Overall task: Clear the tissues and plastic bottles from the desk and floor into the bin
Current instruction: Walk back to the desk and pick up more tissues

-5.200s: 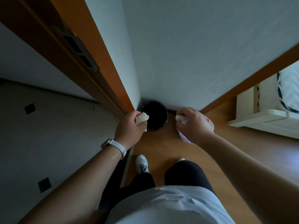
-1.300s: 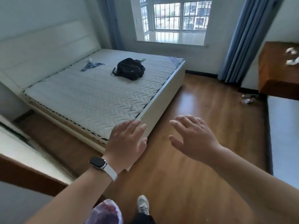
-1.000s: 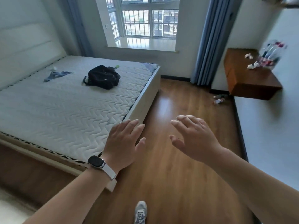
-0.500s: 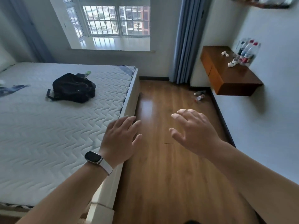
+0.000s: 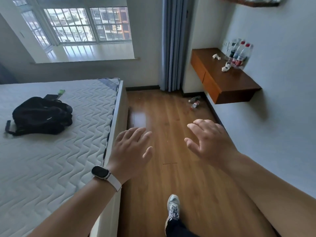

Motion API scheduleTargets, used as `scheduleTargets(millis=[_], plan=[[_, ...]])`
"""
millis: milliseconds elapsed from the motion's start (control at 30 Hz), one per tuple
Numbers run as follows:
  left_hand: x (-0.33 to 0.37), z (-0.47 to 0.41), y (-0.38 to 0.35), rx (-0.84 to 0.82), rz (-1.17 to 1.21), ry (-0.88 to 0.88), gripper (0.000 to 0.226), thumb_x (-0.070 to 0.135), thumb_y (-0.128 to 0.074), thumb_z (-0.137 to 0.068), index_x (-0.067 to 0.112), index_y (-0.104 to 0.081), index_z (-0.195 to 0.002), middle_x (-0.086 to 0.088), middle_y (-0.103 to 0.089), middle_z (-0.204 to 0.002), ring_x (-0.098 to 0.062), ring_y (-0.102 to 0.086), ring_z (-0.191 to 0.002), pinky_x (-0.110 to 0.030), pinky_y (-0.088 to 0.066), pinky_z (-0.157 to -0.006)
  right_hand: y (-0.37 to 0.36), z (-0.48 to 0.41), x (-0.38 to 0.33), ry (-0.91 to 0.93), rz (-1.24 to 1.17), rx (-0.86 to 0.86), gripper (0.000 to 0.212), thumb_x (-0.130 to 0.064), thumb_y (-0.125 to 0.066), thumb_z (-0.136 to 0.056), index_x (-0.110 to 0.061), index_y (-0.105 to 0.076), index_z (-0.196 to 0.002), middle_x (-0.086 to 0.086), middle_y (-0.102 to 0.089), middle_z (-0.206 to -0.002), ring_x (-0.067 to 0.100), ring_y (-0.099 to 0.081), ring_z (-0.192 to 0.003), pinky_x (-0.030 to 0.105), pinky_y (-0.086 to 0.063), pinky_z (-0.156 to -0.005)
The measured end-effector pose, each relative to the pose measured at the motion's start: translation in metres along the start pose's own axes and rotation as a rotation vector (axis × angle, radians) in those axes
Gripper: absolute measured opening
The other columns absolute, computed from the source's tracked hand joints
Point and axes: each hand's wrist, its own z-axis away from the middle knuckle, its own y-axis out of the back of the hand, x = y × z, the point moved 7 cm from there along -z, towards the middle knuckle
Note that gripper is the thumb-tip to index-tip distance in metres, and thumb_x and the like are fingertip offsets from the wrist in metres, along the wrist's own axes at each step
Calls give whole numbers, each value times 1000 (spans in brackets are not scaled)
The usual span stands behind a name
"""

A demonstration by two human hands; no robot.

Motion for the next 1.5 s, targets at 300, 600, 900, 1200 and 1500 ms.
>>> scheduleTargets(millis=[300,600,900,1200,1500], plan=[[-51,-153,-50,-92,-38,-24,43,40,-50,-84,20,-61,-120,1,-62,-126,-24,-56,-119,-35,-33,-99,-34,-144,71,-60,-58,5,58,-54,-33,-90,-16,-60,-123,6,-58,-127,27,-52,-118,45,-42,-95],[-69,-282,-94,-74,28,-65,42,40,-49,-85,22,-61,-120,2,-62,-125,-22,-55,-119,-41,-43,-96,-50,-258,139,-99,-34,-16,57,-55,-34,-91,-16,-59,-125,6,-59,-127,27,-52,-119,45,-43,-95],[-115,-384,-161,-90,88,-179,40,42,-50,-89,23,-58,-124,3,-59,-129,-21,-53,-123,-40,-41,-101,-73,-345,174,-196,6,4,55,-52,-37,-91,-15,-58,-125,7,-59,-126,28,-52,-117,45,-44,-93],[-189,-533,-217,-9,213,-322,43,40,-52,-85,20,-65,-121,1,-63,-125,-25,-57,-119,-43,-44,-97,-84,-470,198,-345,103,25,53,-50,-38,-91,-13,-58,-124,5,-59,-121,28,-55,-112,45,-48,-89],[-214,-637,-263,12,298,-484,46,39,-50,-87,18,-63,-126,-3,-62,-128,-26,-56,-121,-44,-44,-98,-86,-541,213,-451,184,77,51,-47,-41,-92,-11,-60,-122,6,-60,-121,27,-55,-111,44,-48,-88]])
